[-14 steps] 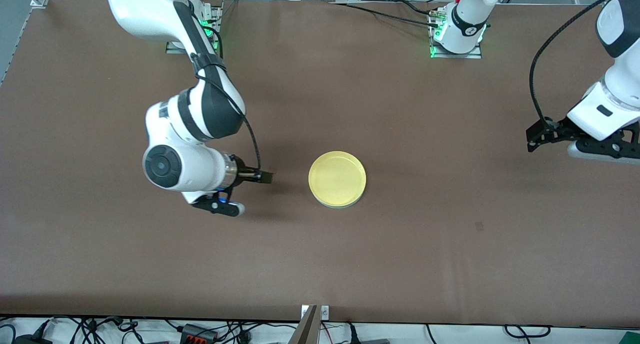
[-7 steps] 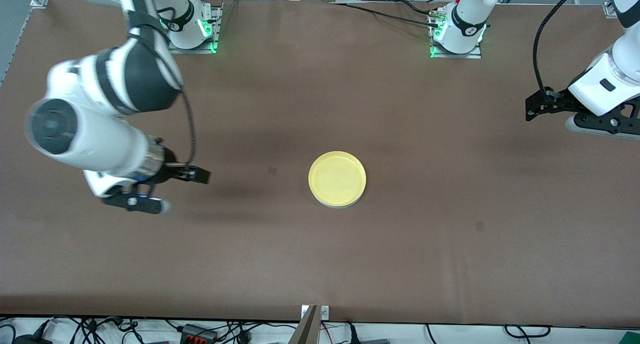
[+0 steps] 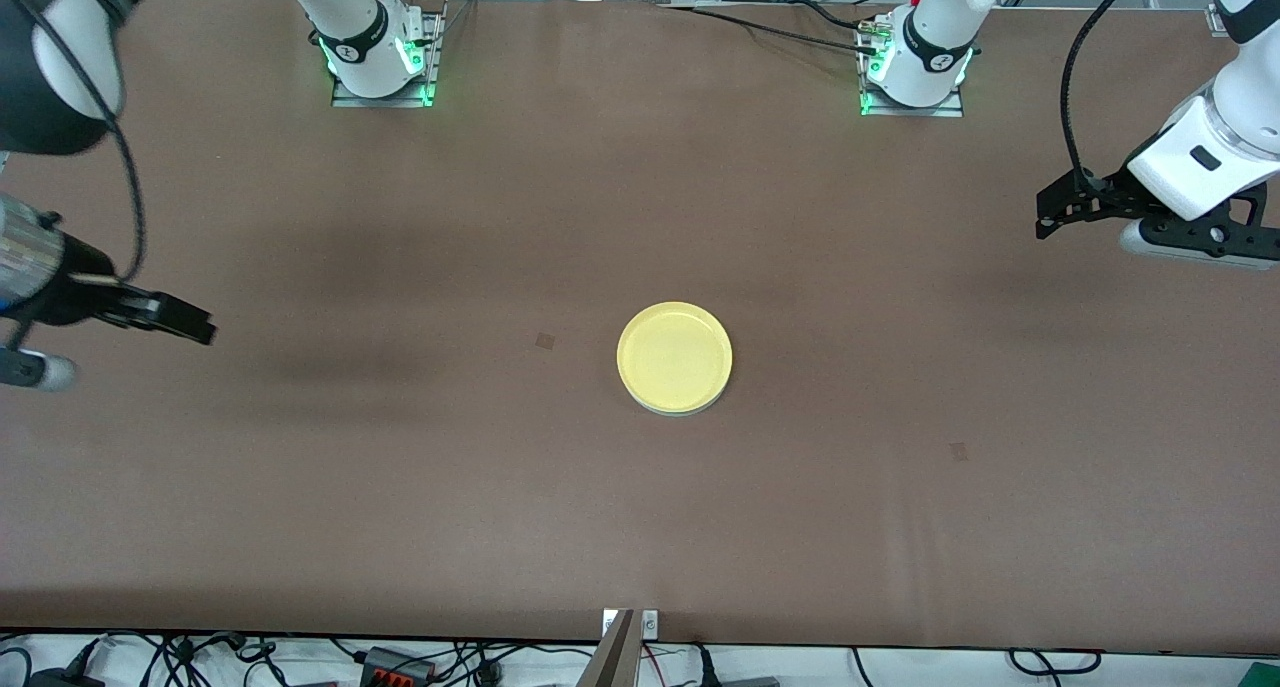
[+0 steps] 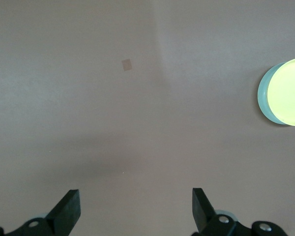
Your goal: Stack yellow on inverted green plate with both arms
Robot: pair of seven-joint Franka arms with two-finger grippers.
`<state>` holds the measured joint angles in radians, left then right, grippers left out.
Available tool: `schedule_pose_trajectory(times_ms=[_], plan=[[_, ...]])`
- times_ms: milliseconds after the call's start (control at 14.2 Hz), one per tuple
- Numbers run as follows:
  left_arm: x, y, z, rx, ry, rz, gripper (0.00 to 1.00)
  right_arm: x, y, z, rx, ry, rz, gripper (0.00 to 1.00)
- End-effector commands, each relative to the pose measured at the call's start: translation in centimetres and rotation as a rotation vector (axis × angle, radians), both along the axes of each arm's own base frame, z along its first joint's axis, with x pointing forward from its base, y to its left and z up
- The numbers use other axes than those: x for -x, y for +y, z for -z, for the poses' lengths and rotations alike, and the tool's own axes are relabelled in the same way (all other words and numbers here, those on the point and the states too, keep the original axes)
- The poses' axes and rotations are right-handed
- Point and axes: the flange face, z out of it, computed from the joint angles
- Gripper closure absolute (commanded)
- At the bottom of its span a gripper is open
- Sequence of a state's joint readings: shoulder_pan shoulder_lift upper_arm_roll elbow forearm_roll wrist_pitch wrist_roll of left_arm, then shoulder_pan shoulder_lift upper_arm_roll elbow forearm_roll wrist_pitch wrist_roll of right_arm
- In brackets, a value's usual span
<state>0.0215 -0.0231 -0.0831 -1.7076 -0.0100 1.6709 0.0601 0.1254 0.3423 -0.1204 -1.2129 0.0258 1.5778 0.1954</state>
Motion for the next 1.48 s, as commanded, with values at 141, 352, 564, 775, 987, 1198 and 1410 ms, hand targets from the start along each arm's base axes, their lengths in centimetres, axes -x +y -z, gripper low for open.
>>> schedule_pose_trajectory(times_ms=[141,352,564,775,987,1198,1410], plan=[[1.0,0.0,-0.8,0.010,0.009,-0.005,0.00,3.2,-5.1,-2.6,-0.006,-0.019,-0.057,0.00],[1.3,0.0,-1.5,0.009,0.026,-0.013,0.00,4.8,-6.3,-3.2,0.009,-0.010,-0.126,0.00],[1.2,0.0,-1.7,0.015,0.023,-0.006,0.00,6.2,-6.4,-2.8,0.006,0.047,-0.128,0.00],[1.2,0.0,-1.8,0.017,0.021,-0.006,0.00,8.0,-6.0,-1.2,0.007,0.049,-0.129,0.00],[1.5,0.0,-2.0,0.009,0.047,-0.008,0.00,10.2,-6.0,-0.2,0.010,0.004,-0.130,0.00],[1.2,0.1,-1.8,0.018,0.046,-0.017,0.00,10.3,-5.4,-0.4,0.011,0.012,-0.151,0.00],[1.1,-0.1,-1.6,0.021,0.049,-0.016,0.00,10.0,-5.5,-1.0,0.016,0.000,-0.154,0.00]])
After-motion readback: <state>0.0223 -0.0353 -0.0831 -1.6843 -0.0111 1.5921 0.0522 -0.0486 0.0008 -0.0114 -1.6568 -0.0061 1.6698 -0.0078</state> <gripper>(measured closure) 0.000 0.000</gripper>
